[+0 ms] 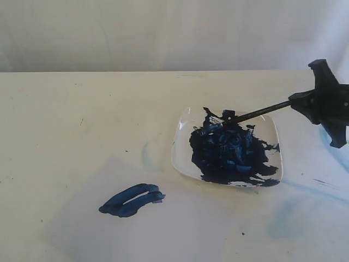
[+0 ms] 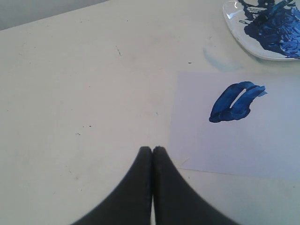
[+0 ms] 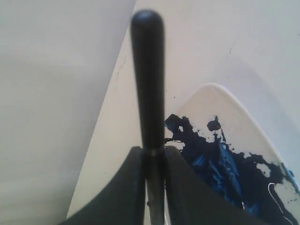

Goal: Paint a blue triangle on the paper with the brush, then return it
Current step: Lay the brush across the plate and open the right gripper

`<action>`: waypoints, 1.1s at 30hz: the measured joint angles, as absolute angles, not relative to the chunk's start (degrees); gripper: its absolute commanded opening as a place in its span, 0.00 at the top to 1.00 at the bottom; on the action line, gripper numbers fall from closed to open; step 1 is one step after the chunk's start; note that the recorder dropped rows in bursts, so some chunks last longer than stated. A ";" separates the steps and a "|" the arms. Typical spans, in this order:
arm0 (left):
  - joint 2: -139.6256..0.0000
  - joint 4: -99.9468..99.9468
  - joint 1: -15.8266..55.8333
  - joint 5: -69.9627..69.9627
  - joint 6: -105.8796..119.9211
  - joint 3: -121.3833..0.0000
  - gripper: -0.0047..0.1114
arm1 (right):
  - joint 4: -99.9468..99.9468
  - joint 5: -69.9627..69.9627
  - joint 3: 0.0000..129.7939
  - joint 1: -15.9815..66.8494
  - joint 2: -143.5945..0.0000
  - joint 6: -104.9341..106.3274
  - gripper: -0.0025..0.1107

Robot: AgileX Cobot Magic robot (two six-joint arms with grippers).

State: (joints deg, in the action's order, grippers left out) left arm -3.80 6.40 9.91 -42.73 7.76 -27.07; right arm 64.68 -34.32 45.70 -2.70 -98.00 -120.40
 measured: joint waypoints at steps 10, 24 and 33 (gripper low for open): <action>-3.80 6.40 9.91 -42.73 7.76 -27.07 0.96 | 67.97 -45.44 45.80 -10.87 -104.86 -120.40 0.98; -3.80 6.40 9.91 -42.73 7.76 -27.07 0.96 | 71.94 -48.15 45.80 -15.00 -110.31 -120.40 0.98; -3.80 6.40 9.91 -42.73 7.76 -27.07 0.96 | 70.10 -46.36 45.80 -15.00 -111.40 -120.51 0.73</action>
State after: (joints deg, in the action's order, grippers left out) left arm -3.80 6.40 9.91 -42.73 7.76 -27.07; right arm 70.10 -46.36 45.80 -15.00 -111.40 -120.51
